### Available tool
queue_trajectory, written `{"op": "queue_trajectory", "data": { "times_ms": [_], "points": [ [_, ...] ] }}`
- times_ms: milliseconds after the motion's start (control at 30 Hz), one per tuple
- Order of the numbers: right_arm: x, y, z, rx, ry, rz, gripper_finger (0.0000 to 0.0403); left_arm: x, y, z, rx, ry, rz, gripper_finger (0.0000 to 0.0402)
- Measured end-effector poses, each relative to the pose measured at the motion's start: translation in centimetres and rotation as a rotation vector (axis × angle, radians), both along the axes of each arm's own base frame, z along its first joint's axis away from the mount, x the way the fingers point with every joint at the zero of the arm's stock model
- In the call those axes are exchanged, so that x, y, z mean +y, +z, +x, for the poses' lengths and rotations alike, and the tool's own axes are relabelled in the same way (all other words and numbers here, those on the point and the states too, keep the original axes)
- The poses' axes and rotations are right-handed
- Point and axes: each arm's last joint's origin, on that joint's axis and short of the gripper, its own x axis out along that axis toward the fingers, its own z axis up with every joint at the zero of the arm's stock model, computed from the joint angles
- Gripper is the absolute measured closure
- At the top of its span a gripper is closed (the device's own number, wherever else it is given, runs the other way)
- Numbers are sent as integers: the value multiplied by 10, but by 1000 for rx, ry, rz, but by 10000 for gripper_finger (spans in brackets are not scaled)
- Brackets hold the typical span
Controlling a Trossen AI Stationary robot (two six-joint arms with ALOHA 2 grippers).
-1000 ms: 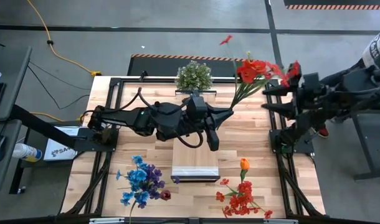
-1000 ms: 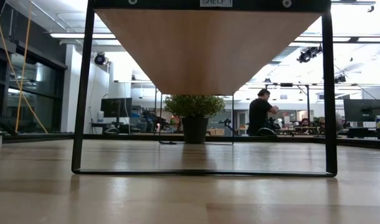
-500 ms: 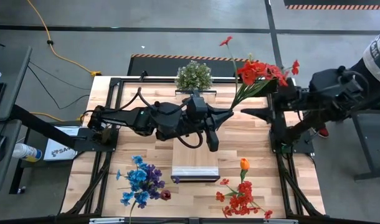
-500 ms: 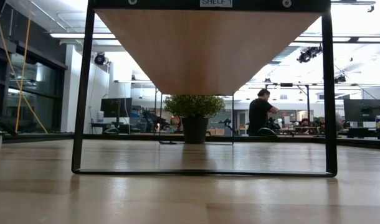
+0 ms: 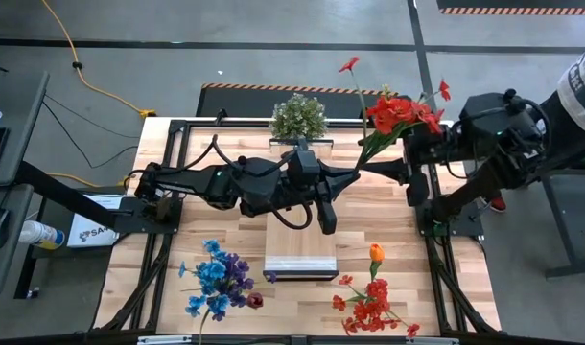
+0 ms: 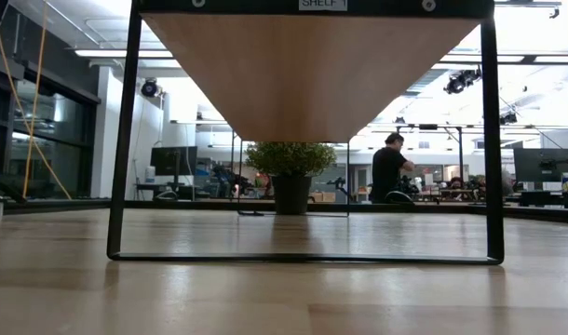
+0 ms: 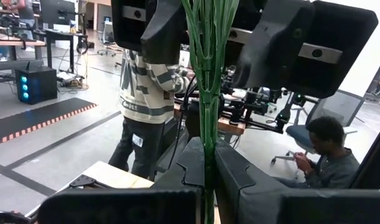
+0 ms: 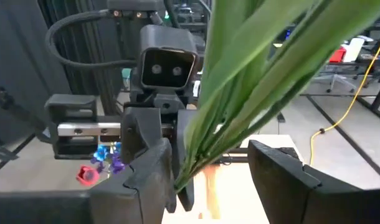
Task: Pick and place flowers into a vace then onto a shelf
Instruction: Put the red flowers into the right transparent vase
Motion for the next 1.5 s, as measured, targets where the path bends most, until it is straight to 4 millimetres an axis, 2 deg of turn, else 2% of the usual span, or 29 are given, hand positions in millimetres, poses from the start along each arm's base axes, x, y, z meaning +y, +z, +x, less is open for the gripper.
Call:
{"op": "queue_trajectory", "data": {
  "times_ms": [167,300,467,700,900,1067,1133,1333,1500],
  "points": [
    [-2,-2,6,12,-1,-7,213,0,0,0,3,0,4,359],
    [-3,-4,7,22,2,-19,240,0,-1,0,11,5,6,359],
    [-3,-3,7,19,8,-40,293,1,-2,0,22,16,9,359],
    [-3,-3,7,16,17,-64,386,1,-2,0,25,22,10,359],
    [-3,-3,7,20,15,-81,382,2,-2,-1,26,38,10,359],
    [-3,-4,7,26,14,-112,394,2,-3,-1,33,40,12,358],
    [-3,-4,7,29,3,-116,393,2,-3,-1,36,44,12,341],
    [-4,-5,6,42,-15,-147,395,1,-5,-1,60,41,19,222],
    [-7,-6,-1,58,-49,-171,397,1,-9,-1,106,34,34,151]
  ]
}}
